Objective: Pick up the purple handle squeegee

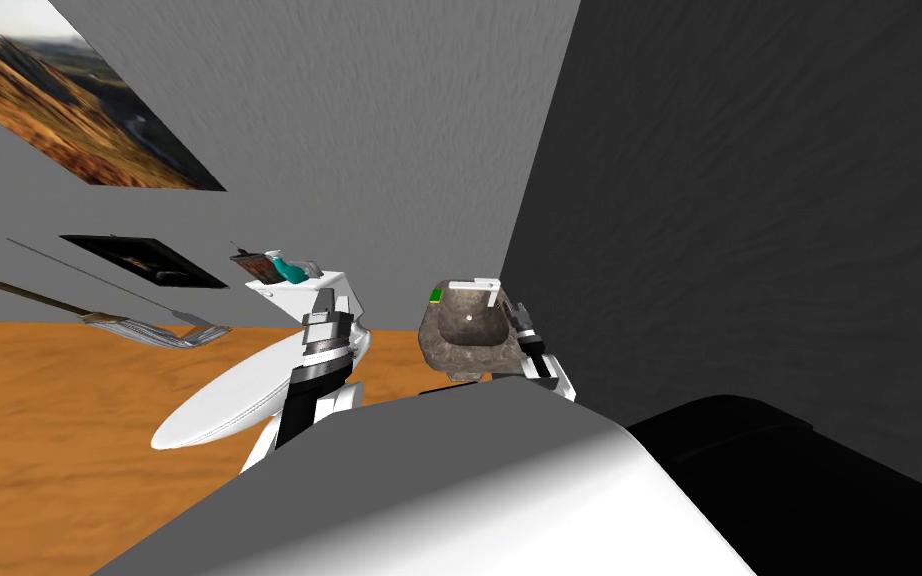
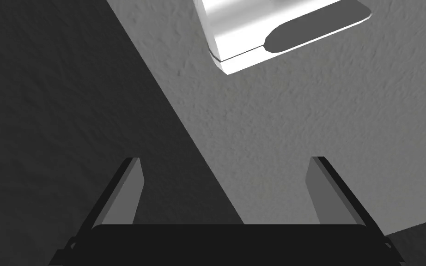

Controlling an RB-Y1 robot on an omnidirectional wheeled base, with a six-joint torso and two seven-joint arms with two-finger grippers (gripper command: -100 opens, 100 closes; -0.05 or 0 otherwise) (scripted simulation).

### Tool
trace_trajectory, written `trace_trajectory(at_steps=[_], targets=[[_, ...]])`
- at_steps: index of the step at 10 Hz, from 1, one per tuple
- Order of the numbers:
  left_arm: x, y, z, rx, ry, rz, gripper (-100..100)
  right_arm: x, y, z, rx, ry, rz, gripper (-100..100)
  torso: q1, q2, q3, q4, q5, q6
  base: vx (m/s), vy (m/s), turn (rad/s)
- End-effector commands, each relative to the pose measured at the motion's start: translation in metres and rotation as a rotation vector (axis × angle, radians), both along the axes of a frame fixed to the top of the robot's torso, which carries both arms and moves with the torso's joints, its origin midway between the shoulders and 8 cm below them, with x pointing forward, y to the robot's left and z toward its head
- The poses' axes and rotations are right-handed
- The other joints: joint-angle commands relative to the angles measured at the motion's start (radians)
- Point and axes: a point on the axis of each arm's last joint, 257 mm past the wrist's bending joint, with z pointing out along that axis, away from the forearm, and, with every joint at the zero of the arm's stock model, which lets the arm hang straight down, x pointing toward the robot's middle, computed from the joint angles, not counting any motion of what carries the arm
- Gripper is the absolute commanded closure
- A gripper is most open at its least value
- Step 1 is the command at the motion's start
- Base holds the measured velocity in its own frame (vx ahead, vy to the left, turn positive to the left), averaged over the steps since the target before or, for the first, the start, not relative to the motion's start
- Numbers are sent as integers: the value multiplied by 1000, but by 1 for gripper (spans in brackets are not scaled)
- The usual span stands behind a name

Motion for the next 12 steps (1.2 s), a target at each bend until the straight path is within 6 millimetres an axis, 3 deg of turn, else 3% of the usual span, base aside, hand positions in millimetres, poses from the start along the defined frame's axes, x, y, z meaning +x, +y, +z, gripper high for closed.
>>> trace_trajectory(at_steps=[1, 5, 8, 10, 11, 12], targets=[[0, 0, 0, 0, 0, 0, 0, 1, -11, -17, -49, 42, -31, -100, 0, 0, 0, 0, 0, 0, 2, 15, -45], [0, 0, 0, 0, 0, 0, 0, -3, -35, -64, -154, 164, -104, -100, -2, 0, -1, -2, -2, 1, 0, 27, -36], [0, 0, 0, 0, 0, 0, 0, -7, -43, -80, -182, 207, -126, -100, -11, 2, -4, -11, -15, 6, -8, 17, -21], [0, 0, 0, 0, 0, 0, 0, -13, -54, -104, -212, 270, -154, -100, -17, 4, -7, -18, -23, 10, -6, 22, -23], [0, 0, 0, 0, 0, 0, 0, -5, -49, -86, -212, 226, -140, -100, -20, 6, -8, -22, -28, 13, -7, 18, -8], [0, 0, 0, 0, 0, 0, 0, -5, -51, -88, -214, 232, -142, 0, -23, 5, -8, -22, -29, 13, -1, 5, 1]])
